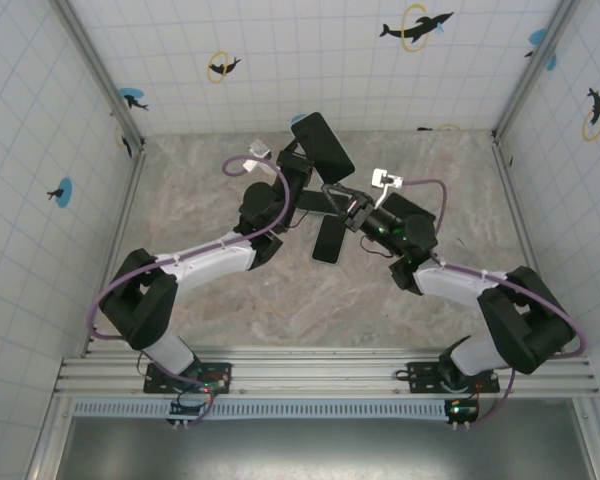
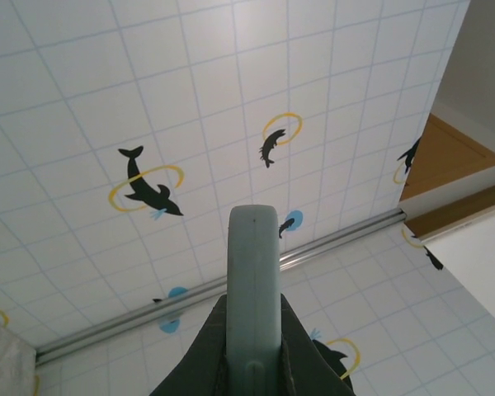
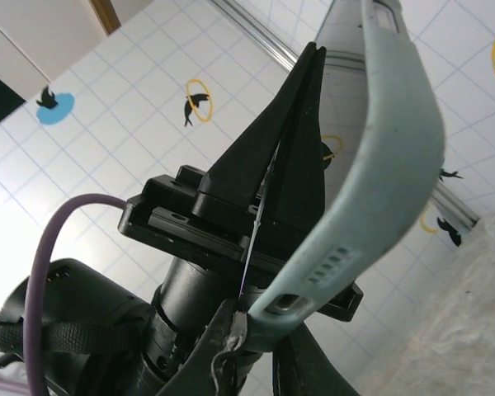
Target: Take the phone out of the phone case
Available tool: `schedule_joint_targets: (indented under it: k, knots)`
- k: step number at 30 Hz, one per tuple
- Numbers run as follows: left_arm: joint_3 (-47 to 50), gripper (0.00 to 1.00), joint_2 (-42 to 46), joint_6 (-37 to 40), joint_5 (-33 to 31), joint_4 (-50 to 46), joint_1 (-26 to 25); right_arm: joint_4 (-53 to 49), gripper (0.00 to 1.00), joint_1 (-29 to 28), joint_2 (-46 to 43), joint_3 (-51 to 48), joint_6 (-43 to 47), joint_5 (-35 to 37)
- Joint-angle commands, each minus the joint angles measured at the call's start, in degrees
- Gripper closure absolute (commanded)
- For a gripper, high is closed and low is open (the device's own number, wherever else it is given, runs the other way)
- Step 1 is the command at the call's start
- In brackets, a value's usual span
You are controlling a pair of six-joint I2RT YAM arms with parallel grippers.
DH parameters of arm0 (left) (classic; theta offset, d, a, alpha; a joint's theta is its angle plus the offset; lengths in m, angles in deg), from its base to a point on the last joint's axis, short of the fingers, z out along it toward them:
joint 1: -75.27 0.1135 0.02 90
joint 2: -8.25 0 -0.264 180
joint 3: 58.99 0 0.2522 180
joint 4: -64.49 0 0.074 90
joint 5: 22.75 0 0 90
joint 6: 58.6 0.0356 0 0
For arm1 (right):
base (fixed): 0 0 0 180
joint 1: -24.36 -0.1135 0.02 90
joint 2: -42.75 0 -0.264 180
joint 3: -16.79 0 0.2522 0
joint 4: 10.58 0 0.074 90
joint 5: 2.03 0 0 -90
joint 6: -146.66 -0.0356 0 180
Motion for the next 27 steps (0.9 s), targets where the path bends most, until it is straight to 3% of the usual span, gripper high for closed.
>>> schedule_joint_targets:
  k: [1,11,18,21,27]
  knots:
    - [-0.4,0.98,4.0,-2.1,1.8,-0.6,-0.6,-10.2,0.92,0.5,-1.7,2.9,10.1,0.2]
    - [-0.6,1.0,6.4,-5.8,5.2,-5.9,0.1,-20.0,0.92,1.3,-4.1,3.9,19.6,1.3]
    - [-0.8,1.0,7.2,-4.5,6.0,-6.8,0.1,-20.3,0.92,2.2,-4.8,3.8,18.7,1.2]
    - [0.0,1.0,7.6,-2.3,6.2,-6.5,0.8,-18.9,0.86,2.6,-5.2,3.5,18.1,-0.1]
    - [1.0,1.0,8.6,3.7,9.9,-6.4,4.1,-21.5,0.6,4.7,-8.3,2.6,20.3,-7.2]
